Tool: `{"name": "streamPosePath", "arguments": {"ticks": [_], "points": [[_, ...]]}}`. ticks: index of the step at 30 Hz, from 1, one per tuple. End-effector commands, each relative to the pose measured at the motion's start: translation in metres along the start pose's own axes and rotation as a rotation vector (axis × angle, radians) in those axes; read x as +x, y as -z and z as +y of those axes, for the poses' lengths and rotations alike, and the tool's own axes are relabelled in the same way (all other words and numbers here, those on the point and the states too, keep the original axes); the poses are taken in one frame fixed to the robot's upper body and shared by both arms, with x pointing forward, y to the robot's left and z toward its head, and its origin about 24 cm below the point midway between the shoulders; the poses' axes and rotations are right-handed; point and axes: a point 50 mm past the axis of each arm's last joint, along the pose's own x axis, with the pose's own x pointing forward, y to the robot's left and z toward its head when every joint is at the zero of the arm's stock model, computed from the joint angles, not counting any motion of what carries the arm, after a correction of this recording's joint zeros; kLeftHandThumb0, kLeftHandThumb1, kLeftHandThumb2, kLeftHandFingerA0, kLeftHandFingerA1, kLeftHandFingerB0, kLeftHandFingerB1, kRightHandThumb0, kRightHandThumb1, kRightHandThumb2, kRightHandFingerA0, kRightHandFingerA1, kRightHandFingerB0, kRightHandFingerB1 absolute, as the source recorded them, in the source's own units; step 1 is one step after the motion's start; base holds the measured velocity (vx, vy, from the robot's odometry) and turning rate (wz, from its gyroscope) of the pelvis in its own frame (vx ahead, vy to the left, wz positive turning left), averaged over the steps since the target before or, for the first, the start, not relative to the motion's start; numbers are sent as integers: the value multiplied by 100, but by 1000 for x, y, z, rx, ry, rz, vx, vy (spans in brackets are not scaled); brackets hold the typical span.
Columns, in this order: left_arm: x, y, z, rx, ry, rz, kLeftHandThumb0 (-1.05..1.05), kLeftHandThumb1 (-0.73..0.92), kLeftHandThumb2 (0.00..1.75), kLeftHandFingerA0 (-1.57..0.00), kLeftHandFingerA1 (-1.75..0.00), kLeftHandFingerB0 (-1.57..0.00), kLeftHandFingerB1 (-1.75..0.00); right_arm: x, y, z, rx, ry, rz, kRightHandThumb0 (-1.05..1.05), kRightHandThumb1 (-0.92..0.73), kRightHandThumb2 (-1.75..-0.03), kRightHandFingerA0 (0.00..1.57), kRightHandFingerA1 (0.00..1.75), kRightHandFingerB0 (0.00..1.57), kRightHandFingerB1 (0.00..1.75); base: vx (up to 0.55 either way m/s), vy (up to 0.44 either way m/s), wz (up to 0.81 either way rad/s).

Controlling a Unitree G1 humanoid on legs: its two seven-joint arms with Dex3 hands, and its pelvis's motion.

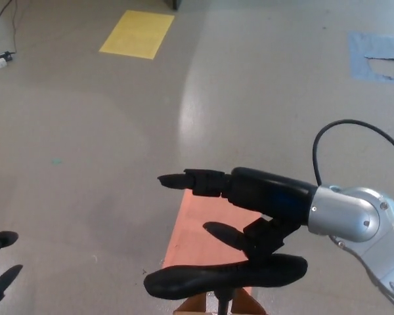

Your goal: An air pump is kept on top of a storage box on the floor and the robot uses its right hand to press down on the handle of the pump to compress it

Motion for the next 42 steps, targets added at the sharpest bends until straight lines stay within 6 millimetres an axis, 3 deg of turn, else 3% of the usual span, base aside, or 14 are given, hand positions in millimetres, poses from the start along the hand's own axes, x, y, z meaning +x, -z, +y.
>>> {"name": "streamPosePath", "arguments": {"ticks": [1,3,4,8,9,16,17,19,20,33,42], "points": [[-2,1,9,34,-27,0,-63,88,66,-24,-33,-15,-28,-7,-14,-1,-31,-13,-69,-91,-81,-113,0,14,0,9,0,0,0],[-2,0,9,21,-25,-4,-62,87,65,-24,-34,-15,-28,-11,-23,-4,-52,-16,-99,-93,-83,-116,0,12,0,7,0,0,0],[-2,0,9,11,-21,-1,-34,57,110,-1,-47,-1,-47,-15,-31,-7,-70,-5,-133,-91,-83,-115,0,14,0,6,0,0,0],[-2,1,9,1,-18,-3,-34,57,110,-1,-47,0,-47,-23,-47,-19,-99,25,-185,-91,-83,-115,0,15,0,8,0,0,0],[-3,1,9,-3,-19,-5,-64,86,65,-24,-35,-14,-28,-25,-49,-21,-103,34,-191,-91,-83,-115,0,13,0,9,0,0,0],[-4,6,6,5,-15,16,-63,85,65,-24,-34,-15,-28,-38,-70,-49,-165,118,-214,-92,-84,-116,0,14,0,6,0,0,0],[-4,6,6,8,-16,15,-68,73,86,-20,-42,-13,-38,-39,-71,-50,-168,122,-219,-91,-84,-116,0,13,0,7,0,0,0],[-4,6,6,9,-17,14,-68,73,86,-20,-42,-13,-38,-40,-71,-51,-170,124,-222,-91,-84,-116,0,13,0,7,0,0,0],[-5,6,6,16,-16,12,-64,86,65,-26,-35,-15,-28,-40,-70,-49,-157,118,-218,-91,-83,-115,0,15,0,7,0,0,0],[-4,4,5,30,-10,5,-63,87,65,-25,-34,-16,-28,-28,-28,-15,-77,36,-93,-93,-79,-114,0,19,0,8,0,0,0],[-4,6,4,0,-10,6,-64,85,65,-26,-35,-16,-28,-28,-26,6,-30,-19,-113,-92,-68,-105,0,14,0,7,0,0,0]]}}
